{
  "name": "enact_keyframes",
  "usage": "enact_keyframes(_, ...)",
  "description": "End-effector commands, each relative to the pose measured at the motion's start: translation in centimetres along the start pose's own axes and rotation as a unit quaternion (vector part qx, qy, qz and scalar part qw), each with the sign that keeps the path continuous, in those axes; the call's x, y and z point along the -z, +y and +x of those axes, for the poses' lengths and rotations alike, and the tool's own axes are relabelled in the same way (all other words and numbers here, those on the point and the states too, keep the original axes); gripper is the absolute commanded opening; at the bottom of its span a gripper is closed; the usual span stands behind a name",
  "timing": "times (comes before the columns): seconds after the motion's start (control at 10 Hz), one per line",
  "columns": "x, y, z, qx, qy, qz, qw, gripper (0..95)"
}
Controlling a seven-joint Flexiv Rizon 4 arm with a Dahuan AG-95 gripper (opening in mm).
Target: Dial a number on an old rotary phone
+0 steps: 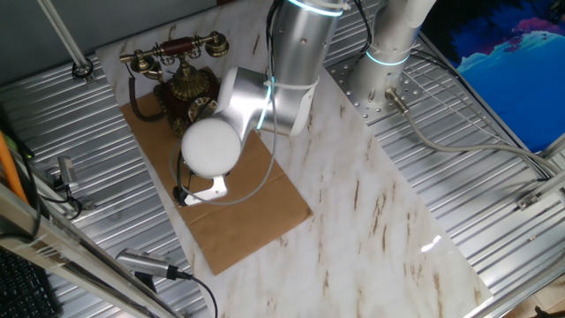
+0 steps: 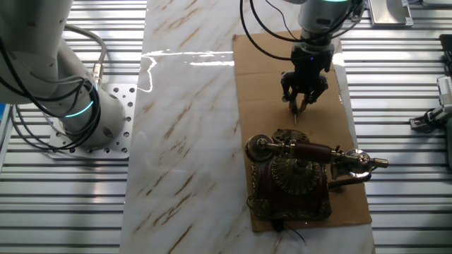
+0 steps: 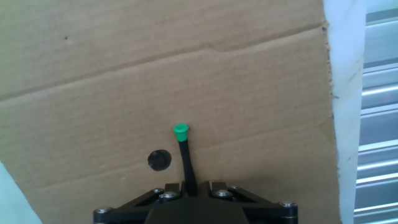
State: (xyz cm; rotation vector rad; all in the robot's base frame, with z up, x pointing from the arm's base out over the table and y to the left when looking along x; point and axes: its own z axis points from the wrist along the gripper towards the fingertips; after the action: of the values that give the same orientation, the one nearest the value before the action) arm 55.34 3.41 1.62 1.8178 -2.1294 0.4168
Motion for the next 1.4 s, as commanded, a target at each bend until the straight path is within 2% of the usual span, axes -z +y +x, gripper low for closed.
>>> enact_keyframes(0.1, 0.0, 0.1, 0.2, -0.001, -0.001, 0.001, 1.0, 19.0)
enact_keyframes(0.5, -0.3, 0.3, 0.2, -0.009, -0.006, 0.001, 0.9999, 19.0)
enact_keyframes(0.6, -0.3, 0.3, 0.2, -0.008, -0.009, 0.005, 0.9999, 0.0)
enact_keyframes(0.9, -0.3, 0.3, 0.2, -0.011, -0.01, 0.006, 0.9999, 0.0)
enact_keyframes(1.1, 0.0, 0.4, 0.2, -0.009, -0.026, 0.004, 0.9996, 0.0)
enact_keyframes(1.3, 0.4, 0.3, 0.6, -0.006, -0.054, -0.007, 0.9985, 0.0)
enact_keyframes(1.4, 1.2, 0.0, 1.2, 0.002, -0.071, -0.015, 0.9974, 0.0)
